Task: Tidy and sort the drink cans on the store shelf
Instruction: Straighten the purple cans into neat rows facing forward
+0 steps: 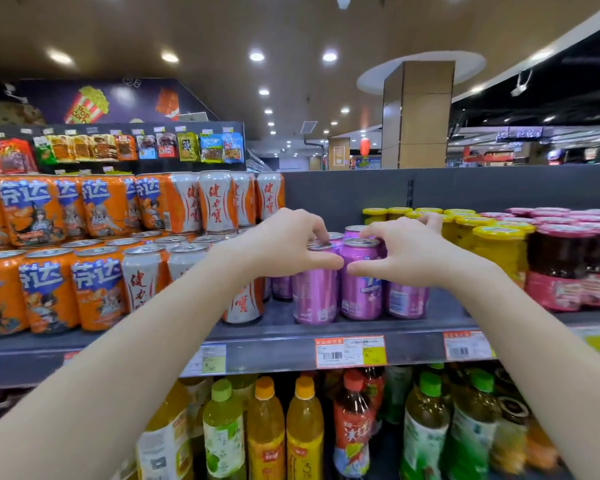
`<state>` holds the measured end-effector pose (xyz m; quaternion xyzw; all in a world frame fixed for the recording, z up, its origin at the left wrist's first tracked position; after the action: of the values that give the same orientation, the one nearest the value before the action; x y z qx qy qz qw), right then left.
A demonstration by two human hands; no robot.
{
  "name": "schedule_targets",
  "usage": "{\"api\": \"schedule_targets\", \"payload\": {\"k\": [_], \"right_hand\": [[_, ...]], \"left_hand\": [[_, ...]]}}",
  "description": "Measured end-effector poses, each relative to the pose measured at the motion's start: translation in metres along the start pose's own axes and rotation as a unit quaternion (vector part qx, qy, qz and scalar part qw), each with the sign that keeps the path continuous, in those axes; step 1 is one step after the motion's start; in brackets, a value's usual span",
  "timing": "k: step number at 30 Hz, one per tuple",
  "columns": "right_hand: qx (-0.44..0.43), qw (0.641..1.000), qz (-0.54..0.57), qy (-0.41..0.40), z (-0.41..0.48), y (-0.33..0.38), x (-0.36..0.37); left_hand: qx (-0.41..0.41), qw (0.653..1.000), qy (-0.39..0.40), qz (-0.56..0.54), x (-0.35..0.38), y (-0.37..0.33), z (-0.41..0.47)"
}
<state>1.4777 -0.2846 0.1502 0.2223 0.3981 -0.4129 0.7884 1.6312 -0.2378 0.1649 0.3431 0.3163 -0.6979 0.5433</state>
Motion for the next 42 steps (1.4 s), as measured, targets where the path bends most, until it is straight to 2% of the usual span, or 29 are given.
{"api": "schedule_targets", "payload": {"k": [5, 8, 11, 12, 15, 19, 24, 30, 38, 42], "right_hand": [[-0.018, 0.999, 0.021, 0.039, 0.006, -0.004, -0.003], [-0.024, 0.998, 0.045, 0.041, 0.008, -0.004, -0.003], [-0.02, 0.997, 0.046, 0.054, 0.011, -0.005, 0.0], [-0.023, 0.997, 0.038, 0.064, 0.012, -0.005, 0.002], [-0.042, 0.997, 0.011, 0.069, 0.016, -0.001, 0.005], [-0.031, 0.997, 0.056, 0.053, 0.018, 0.003, -0.001], [-0.049, 0.995, 0.073, 0.046, 0.017, 0.023, 0.001], [-0.039, 0.988, 0.131, 0.069, 0.019, 0.035, 0.009], [-0.026, 0.991, 0.113, 0.063, 0.015, 0.035, 0.006], [0.005, 0.979, 0.202, 0.003, 0.012, 0.013, -0.025]], "left_hand": [[-0.011, 0.993, 0.084, -0.084, -0.003, 0.014, -0.008], [-0.045, 0.993, 0.032, -0.107, -0.008, 0.025, -0.006], [-0.055, 0.998, -0.016, 0.011, -0.01, 0.033, -0.003], [-0.057, 0.998, -0.005, 0.036, -0.008, 0.034, -0.004], [-0.062, 0.997, 0.036, 0.001, -0.007, 0.034, -0.007], [-0.037, 0.997, 0.06, -0.035, -0.013, 0.029, -0.014], [-0.035, 0.997, 0.053, -0.032, -0.011, 0.029, -0.021], [-0.025, 0.995, 0.084, -0.042, -0.019, 0.028, -0.022], [-0.042, 0.995, 0.057, -0.075, -0.015, 0.034, -0.028], [-0.034, 0.996, 0.042, -0.066, -0.012, 0.033, -0.029]]}}
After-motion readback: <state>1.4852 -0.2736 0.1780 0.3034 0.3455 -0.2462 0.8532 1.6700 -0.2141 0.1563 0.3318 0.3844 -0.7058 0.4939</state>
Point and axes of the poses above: each hand's wrist, its own z-axis towards the middle knuckle, its own x-axis out of the palm, y = z × x, the point moved 8 cm from there along z, towards the middle knuckle, and after that the axes turned 11 degrees about -y, right-handed, at the moved point
